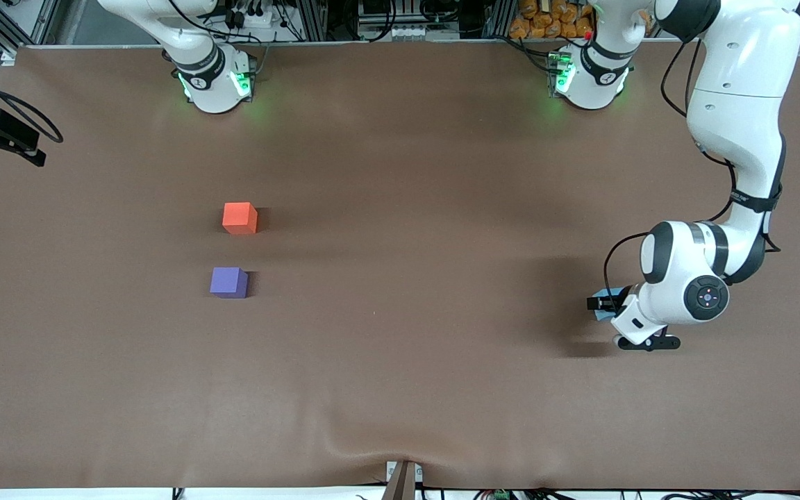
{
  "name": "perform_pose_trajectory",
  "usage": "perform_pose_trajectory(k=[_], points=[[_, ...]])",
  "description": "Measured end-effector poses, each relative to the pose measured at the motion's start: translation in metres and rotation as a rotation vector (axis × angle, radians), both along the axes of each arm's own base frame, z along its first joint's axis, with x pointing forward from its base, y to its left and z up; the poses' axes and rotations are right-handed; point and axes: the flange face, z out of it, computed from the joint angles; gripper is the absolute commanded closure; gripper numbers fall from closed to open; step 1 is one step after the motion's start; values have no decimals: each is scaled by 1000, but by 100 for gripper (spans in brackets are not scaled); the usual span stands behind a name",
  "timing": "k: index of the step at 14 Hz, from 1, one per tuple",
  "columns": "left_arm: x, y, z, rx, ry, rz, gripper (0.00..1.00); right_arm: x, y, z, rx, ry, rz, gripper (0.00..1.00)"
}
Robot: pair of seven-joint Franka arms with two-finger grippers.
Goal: Place blue block between orange and purple blocks
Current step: 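Lower the left gripper and close it on the light blue block, then lift and carry the blue block with the left gripper toward the table middle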
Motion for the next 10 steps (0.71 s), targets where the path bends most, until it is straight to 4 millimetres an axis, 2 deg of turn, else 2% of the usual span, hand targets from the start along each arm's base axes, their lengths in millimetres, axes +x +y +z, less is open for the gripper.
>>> perform_pose_trajectory(k=[1, 2, 3, 5, 7, 9, 10], points=[[1, 0, 0, 0, -3, 0, 80, 0, 0, 0, 0, 0, 0, 0], [2, 0, 2, -1, -8, 0, 94, 0, 0, 0, 0, 0, 0, 0], [3, 0, 4, -1, -15, 0, 100, 0, 0, 0, 0, 0, 0, 0], [8, -4, 12, 12, -39, -23, 100, 0, 1, 0, 0, 0, 2, 0], [18, -21, 32, 29, -86, -70, 100, 0, -1, 0, 1, 0, -1, 0], [23, -53, 59, 24, -135, -107, 100, 0, -4, 0, 1, 1, -6, 0], [22, -76, 73, 22, -156, -112, 100, 0, -4, 0, 1, 1, -7, 0]])
